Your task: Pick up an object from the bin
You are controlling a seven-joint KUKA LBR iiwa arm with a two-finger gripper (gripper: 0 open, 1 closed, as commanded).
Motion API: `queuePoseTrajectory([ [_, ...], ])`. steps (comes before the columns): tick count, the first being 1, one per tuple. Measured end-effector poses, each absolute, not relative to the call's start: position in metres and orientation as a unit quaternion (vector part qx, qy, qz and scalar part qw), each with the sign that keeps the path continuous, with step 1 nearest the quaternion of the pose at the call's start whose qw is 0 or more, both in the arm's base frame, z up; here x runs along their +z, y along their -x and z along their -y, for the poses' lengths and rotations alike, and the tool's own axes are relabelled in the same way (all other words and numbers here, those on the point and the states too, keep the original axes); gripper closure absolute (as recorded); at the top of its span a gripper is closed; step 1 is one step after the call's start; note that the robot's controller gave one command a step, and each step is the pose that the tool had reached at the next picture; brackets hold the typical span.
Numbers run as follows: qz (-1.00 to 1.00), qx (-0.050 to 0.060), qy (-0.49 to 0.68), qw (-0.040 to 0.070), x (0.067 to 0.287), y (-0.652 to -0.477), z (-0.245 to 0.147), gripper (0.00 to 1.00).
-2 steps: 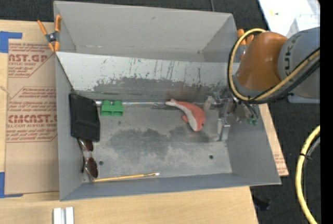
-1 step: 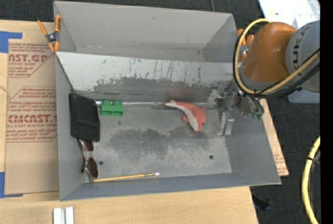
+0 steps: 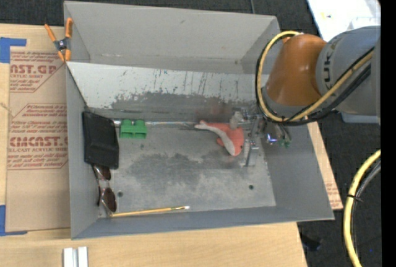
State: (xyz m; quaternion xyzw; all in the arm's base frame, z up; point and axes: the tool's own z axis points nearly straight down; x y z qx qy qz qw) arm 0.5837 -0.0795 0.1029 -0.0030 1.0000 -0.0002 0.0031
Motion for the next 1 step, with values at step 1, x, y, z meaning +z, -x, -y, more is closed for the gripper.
queuePoseTrajectory([
  [1,-0.997,-0.002,-0.07,0.007,0.0994,-0.5845,0.0615,1.0],
])
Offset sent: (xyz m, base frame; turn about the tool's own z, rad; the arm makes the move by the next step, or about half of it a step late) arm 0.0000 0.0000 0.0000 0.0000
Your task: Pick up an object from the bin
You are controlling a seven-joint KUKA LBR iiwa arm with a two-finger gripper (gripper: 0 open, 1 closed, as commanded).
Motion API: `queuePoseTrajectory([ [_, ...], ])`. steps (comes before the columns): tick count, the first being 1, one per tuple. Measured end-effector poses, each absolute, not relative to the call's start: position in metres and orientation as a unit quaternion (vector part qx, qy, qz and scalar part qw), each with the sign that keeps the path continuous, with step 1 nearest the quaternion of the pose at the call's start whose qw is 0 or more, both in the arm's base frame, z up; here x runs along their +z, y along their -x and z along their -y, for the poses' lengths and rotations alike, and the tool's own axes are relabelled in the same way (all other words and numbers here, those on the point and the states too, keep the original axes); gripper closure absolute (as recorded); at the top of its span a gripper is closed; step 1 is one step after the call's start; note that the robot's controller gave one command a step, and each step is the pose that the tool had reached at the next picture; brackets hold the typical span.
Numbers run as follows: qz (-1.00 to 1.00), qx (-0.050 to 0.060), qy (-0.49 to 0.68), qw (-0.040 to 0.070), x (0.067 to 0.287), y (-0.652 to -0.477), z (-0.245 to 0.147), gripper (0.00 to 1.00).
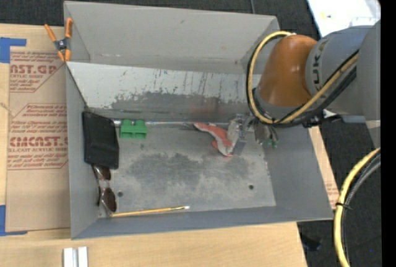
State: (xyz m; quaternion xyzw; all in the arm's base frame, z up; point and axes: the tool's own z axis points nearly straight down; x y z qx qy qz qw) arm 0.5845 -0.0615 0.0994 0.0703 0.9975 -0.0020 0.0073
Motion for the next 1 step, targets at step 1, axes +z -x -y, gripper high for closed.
queuePoseTrajectory([
  [1,-0.998,-0.002,-0.07,0.007,0.0994,-0.5844,0.0615,1.0],
])
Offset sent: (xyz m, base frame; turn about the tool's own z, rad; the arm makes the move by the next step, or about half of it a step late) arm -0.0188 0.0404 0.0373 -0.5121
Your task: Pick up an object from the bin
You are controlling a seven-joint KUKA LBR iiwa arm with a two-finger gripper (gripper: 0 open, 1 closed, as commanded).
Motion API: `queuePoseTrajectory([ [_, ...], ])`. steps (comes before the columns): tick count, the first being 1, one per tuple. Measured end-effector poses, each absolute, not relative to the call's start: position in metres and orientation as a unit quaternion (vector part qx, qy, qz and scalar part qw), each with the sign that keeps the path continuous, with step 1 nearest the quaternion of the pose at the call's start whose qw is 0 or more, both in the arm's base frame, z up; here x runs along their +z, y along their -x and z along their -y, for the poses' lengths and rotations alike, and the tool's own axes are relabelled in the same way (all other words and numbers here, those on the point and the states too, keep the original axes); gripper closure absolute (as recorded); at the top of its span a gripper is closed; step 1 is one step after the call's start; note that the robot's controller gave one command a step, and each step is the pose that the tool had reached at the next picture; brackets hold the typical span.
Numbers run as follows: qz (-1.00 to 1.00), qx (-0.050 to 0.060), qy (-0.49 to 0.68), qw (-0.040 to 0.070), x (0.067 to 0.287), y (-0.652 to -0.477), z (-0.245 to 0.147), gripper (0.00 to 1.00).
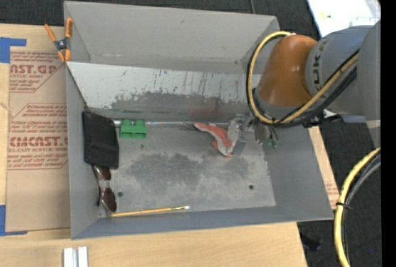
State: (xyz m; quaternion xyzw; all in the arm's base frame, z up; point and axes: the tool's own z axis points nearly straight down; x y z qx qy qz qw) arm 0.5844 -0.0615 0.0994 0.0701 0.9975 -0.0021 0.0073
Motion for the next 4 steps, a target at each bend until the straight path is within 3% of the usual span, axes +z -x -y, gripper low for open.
queuePoseTrajectory([
  [1,-0.997,-0.003,0.071,0.006,0.118,-0.573,0.039,1.0],
  [2,-0.992,-0.003,0.127,0.008,0.126,-0.581,0.036,1.0],
  [3,-1.0,-0.002,-0.03,0.008,0.123,-0.581,0.036,1.0],
  [4,-0.994,-0.004,0.104,0.011,0.094,-0.586,0.031,1.0],
])
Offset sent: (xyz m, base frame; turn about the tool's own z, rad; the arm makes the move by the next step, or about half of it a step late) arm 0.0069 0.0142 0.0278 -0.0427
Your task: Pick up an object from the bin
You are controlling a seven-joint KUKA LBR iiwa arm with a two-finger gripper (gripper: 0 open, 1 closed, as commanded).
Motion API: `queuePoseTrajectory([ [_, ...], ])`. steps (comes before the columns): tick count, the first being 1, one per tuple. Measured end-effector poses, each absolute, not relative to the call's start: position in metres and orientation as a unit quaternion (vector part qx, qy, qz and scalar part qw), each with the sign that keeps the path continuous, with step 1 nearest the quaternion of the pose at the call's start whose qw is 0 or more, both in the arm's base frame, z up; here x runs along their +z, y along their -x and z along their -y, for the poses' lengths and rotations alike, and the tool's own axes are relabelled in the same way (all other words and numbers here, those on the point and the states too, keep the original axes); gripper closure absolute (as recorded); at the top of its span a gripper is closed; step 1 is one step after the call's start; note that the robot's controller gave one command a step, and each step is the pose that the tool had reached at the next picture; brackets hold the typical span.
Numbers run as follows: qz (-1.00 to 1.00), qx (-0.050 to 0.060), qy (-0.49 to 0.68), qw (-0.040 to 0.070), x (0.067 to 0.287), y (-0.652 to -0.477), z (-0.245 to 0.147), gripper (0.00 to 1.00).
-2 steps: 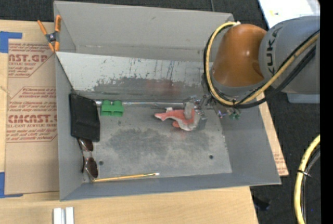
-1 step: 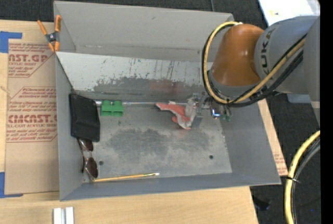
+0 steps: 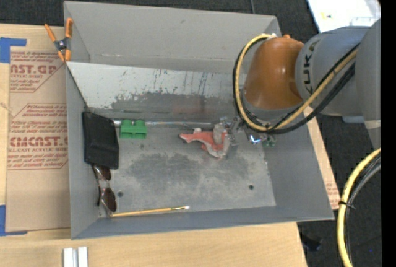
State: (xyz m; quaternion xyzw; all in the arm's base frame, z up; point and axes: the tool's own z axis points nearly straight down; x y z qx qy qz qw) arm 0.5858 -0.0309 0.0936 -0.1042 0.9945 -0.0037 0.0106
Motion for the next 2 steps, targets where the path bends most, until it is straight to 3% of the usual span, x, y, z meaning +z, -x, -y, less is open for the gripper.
queuePoseTrajectory([
  [1,-0.993,-0.003,0.117,0.01,0.111,-0.584,0.006,1.0],
  [2,-1.0,-0.001,-0.01,0.012,0.121,-0.58,-0.004,1.0],
])
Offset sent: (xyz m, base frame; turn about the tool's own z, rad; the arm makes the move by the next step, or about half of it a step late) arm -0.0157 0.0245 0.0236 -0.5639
